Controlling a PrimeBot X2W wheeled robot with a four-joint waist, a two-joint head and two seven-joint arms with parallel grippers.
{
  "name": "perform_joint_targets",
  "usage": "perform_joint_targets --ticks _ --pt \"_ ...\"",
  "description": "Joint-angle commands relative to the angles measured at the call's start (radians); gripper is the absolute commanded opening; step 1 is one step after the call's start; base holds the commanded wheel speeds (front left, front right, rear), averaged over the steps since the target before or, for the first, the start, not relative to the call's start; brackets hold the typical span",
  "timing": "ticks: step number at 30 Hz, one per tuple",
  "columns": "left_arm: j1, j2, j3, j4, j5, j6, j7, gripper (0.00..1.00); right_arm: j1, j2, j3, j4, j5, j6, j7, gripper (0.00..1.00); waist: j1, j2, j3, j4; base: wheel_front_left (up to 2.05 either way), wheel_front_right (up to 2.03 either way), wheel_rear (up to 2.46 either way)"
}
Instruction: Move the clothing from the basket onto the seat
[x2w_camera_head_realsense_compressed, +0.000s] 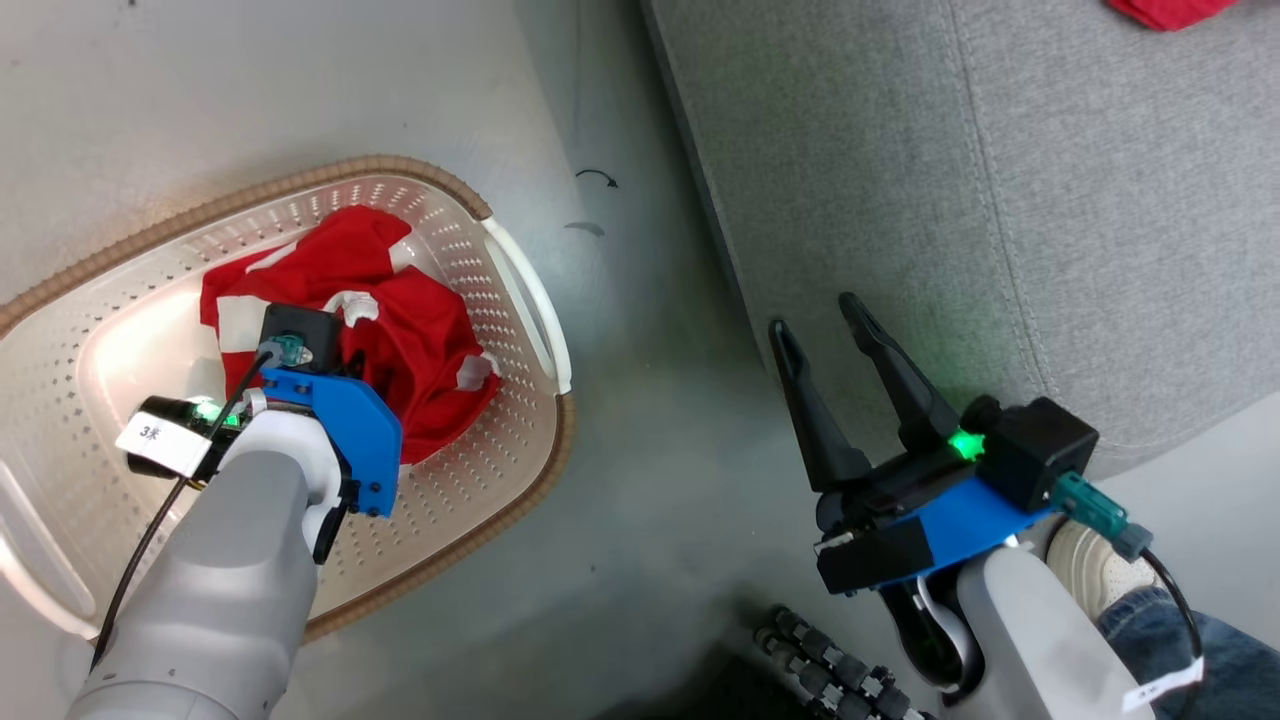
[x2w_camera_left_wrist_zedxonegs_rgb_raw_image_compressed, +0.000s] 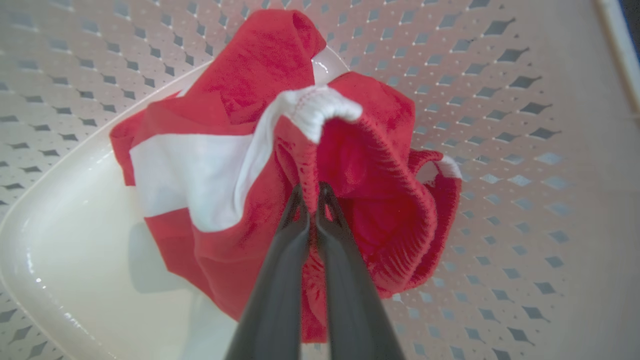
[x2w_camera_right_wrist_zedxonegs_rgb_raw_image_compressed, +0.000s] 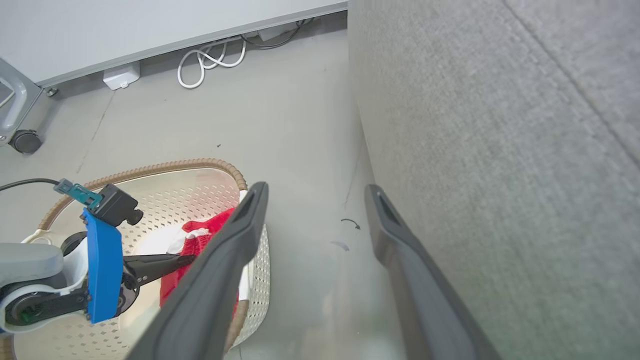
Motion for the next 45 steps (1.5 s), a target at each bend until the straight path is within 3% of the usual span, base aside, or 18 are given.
perform_joint_targets --ticks 1,10,21,35,45 --pt "-0.017 0.005 0.003 0.0 -0.011 0.001 -0.011 0.0 -0.026 0.001 0.008 0.003 -0.001 0.0 -0.004 1.0 0.0 0.0 -0.011 -0.003 0.0 0.0 0.0" --pt "0.031 -0.063 -0.029 -0.004 -0.015 -0.019 -0.039 0.0 -0.061 0.001 -0.001 0.055 -0.049 0.0 -0.004 1.0 0.0 0.0 -0.155 0.086 0.0 0.0 0.0" --pt "0.142 -0.125 -0.113 -0.081 -0.057 -0.036 -0.13 0.0 -0.009 0.0 -0.025 0.121 -0.107 0.0 0.03 1.0 0.0 0.0 -0.421 0.209 0.0 0.0 0.0" --pt "0.217 -0.107 -0.336 -0.336 -0.191 -0.036 -0.208 0.0 0.133 0.0 -0.104 0.11 -0.151 0.0 0.104 1.0 0.0 0.0 -0.704 0.34 0.0 0.0 0.0" --pt "0.141 -0.079 -0.358 -0.505 -0.2 -0.033 -0.214 0.0 0.212 0.0 -0.122 0.056 -0.158 0.0 0.155 1.0 0.0 0.0 -0.78 0.399 0.0 0.0 0.0"
